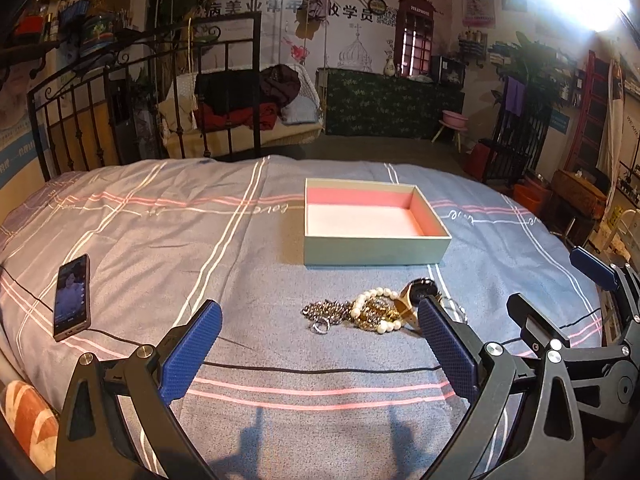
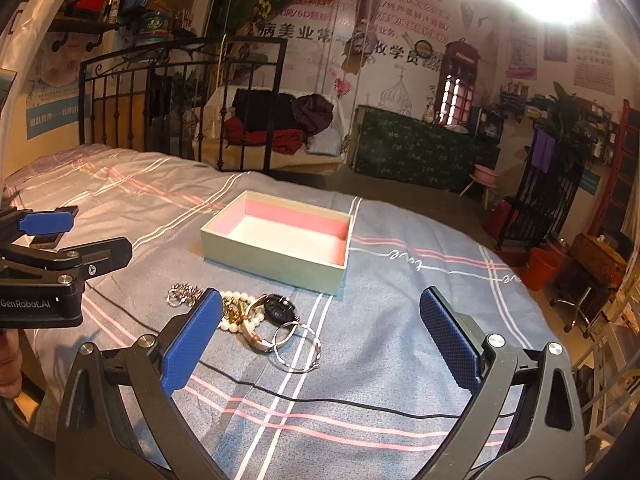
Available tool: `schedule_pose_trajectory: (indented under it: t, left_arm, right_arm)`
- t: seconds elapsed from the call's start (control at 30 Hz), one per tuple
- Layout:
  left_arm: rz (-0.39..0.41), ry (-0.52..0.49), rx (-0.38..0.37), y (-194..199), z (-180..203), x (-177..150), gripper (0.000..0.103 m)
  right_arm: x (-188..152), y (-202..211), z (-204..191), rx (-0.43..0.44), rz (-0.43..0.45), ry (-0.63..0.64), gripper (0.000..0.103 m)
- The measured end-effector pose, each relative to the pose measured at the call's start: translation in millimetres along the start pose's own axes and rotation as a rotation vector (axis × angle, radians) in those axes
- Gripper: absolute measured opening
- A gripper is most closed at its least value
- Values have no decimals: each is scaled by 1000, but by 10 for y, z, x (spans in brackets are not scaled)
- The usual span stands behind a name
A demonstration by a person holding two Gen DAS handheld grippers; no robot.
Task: Organize jewelry
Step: 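Grasp a small silver ring with the left tool while the right tool grasps the silver bangle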
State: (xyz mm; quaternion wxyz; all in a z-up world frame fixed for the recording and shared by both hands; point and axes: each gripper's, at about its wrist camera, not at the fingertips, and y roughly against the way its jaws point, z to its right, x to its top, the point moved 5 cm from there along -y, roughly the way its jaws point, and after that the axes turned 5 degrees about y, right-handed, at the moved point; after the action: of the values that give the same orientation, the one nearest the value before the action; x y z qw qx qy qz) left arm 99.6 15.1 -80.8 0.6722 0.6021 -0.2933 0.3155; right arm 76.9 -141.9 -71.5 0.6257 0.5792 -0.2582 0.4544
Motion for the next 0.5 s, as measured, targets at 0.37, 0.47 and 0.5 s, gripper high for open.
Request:
schedule_pose_trajectory:
  t: [0.37, 0.47, 0.5]
  left_arm:
    - [-255, -44, 15, -888, -181, -268, 94]
    - [-286, -17, -13, -1015, -211, -238, 80]
    - [-298, -13, -20, -1056, -205, -237, 75]
  right_arm:
    - [-398, -922, 11, 169, -274, -26, 97]
    - [-460, -1057, 6, 181, -301, -22, 97]
    - [-478, -1093, -4, 184, -307, -18, 97]
